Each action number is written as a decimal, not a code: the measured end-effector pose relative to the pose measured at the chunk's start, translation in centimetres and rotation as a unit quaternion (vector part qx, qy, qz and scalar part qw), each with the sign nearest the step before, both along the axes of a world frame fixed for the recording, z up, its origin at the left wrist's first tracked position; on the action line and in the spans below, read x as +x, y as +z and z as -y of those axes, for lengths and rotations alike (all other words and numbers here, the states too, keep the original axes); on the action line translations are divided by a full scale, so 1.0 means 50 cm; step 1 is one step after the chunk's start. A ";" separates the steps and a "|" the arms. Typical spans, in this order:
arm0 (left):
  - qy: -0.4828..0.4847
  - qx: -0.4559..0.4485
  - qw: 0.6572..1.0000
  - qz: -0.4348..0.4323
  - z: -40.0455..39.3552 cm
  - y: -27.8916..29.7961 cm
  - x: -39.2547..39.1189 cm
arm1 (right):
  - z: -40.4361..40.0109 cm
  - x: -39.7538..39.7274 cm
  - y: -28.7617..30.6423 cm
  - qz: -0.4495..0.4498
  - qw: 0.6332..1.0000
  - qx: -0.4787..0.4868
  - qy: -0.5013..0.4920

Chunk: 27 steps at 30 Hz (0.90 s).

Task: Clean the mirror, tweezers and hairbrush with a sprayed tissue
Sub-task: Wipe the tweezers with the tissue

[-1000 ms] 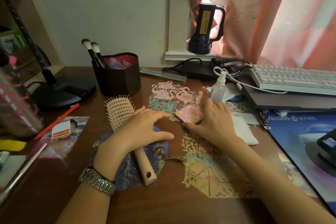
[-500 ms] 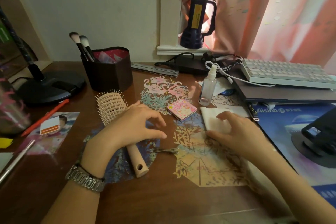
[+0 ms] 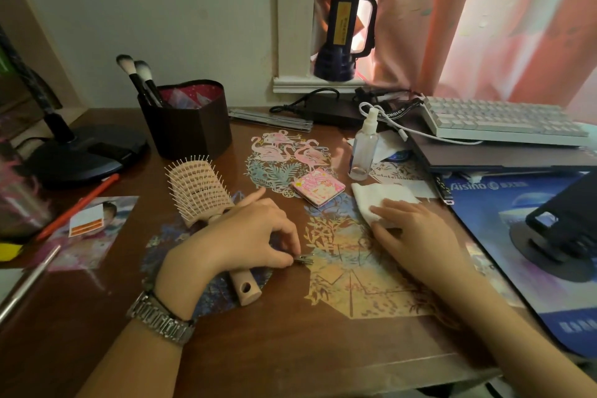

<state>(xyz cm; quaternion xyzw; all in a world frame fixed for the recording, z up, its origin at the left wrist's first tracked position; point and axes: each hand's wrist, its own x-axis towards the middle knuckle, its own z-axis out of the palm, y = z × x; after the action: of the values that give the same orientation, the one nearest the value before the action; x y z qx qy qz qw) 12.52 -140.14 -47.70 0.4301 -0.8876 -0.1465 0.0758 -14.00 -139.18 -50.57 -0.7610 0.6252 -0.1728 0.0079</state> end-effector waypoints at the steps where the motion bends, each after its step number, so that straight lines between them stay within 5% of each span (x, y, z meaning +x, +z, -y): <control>1: -0.004 -0.005 1.000 -0.002 0.000 -0.001 -0.002 | 0.001 -0.001 -0.002 0.003 1.000 -0.002 -0.001; 13: 0.010 -0.104 0.992 -0.067 0.002 -0.004 -0.023 | 0.000 -0.002 -0.009 0.022 1.000 -0.012 0.002; 19: 0.035 -0.066 0.997 0.026 -0.011 -0.006 -0.017 | 0.001 -0.004 -0.018 0.026 1.000 -0.006 -0.004; 27: 0.031 -0.075 0.997 0.010 -0.004 -0.009 -0.013 | 0.003 -0.003 -0.017 0.026 1.000 0.009 -0.004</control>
<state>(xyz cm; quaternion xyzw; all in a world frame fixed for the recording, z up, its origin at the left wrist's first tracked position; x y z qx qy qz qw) 11.85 -139.92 -48.15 0.4518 -0.8831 -0.0729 0.1033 -14.17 -139.33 -51.40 -0.7540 0.6291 -0.1867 0.0305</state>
